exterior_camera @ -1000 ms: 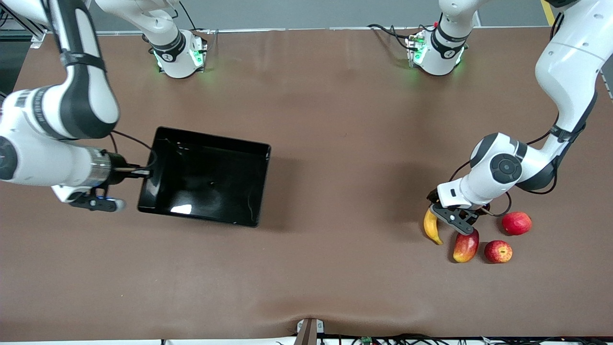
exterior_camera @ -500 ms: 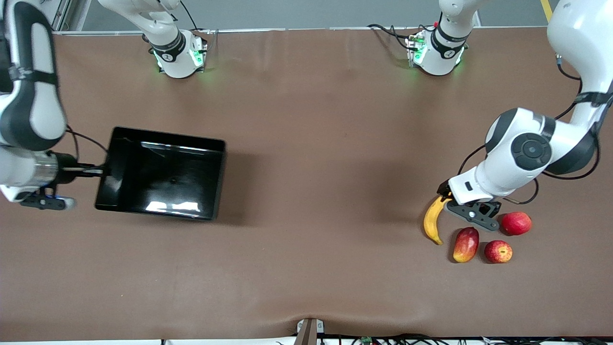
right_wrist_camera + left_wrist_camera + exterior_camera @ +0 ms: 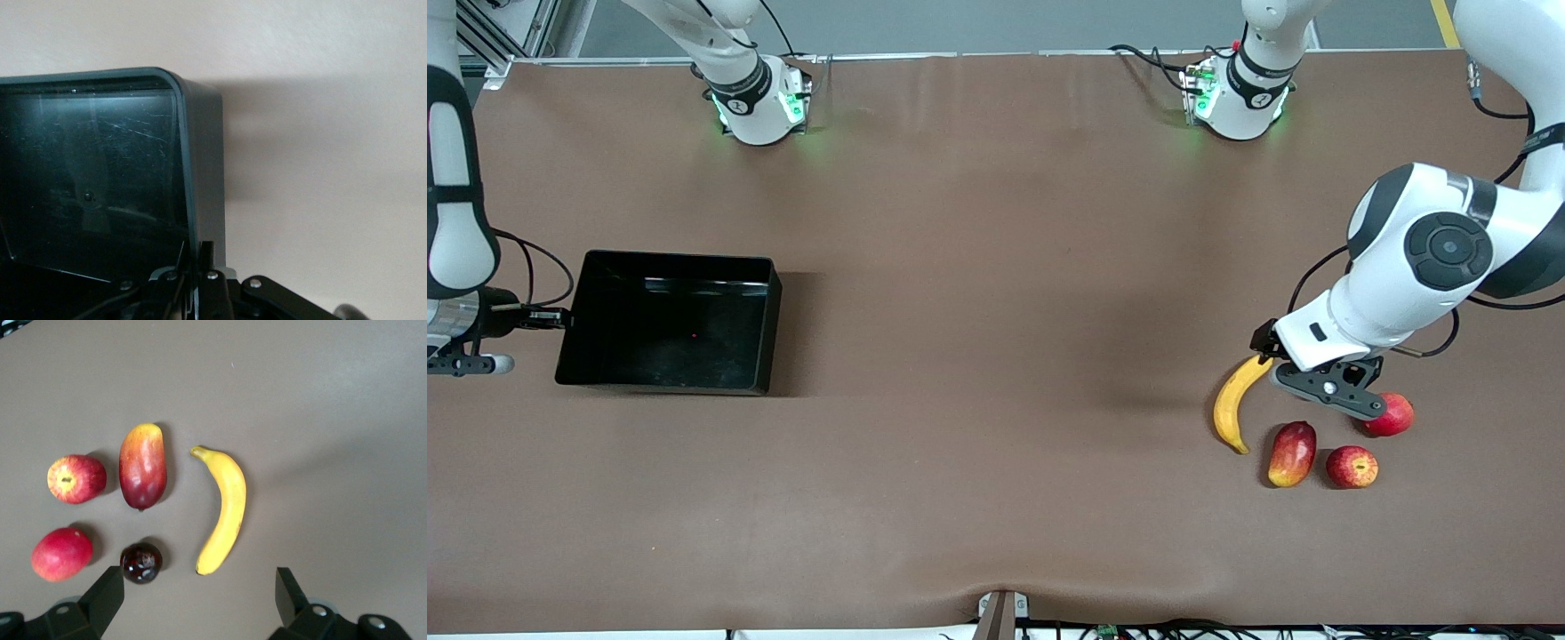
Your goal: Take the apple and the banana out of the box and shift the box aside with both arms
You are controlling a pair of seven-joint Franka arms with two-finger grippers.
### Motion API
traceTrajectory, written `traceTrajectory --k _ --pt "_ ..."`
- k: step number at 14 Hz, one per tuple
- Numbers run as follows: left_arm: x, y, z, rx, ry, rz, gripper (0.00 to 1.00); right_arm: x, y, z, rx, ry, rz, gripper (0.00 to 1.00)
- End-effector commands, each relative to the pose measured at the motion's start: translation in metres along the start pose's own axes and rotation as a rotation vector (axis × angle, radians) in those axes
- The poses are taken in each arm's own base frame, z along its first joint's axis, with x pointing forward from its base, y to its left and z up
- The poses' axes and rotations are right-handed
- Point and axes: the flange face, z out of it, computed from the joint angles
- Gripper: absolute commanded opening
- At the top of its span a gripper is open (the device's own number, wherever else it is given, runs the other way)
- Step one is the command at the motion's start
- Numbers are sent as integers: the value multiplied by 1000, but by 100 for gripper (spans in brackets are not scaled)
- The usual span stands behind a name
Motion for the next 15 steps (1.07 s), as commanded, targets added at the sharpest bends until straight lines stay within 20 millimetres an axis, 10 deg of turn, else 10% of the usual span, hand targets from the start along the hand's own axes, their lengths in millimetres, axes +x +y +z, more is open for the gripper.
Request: traceTrajectory --k 1,5,8,9,10,15 --pt "-8 16 -34 24 -12 -95 100 -1 -6 7 51 1 -9 0" --pt "-11 37 -47 39 -23 -264 100 -1 12 32 95 0 -36 0" --pt "-10 17 -59 47 -17 -281 100 -2 24 33 102 26 -38 2" --pt "-13 2 -63 50 -34 -305 100 -2 23 31 102 25 -39 84" --pt "-16 -14 -71 45 -40 -334 100 -3 25 28 104 26 -46 100" --pt "-19 -46 -97 43 -9 -402 100 -4 48 -47 116 74 -391 100"
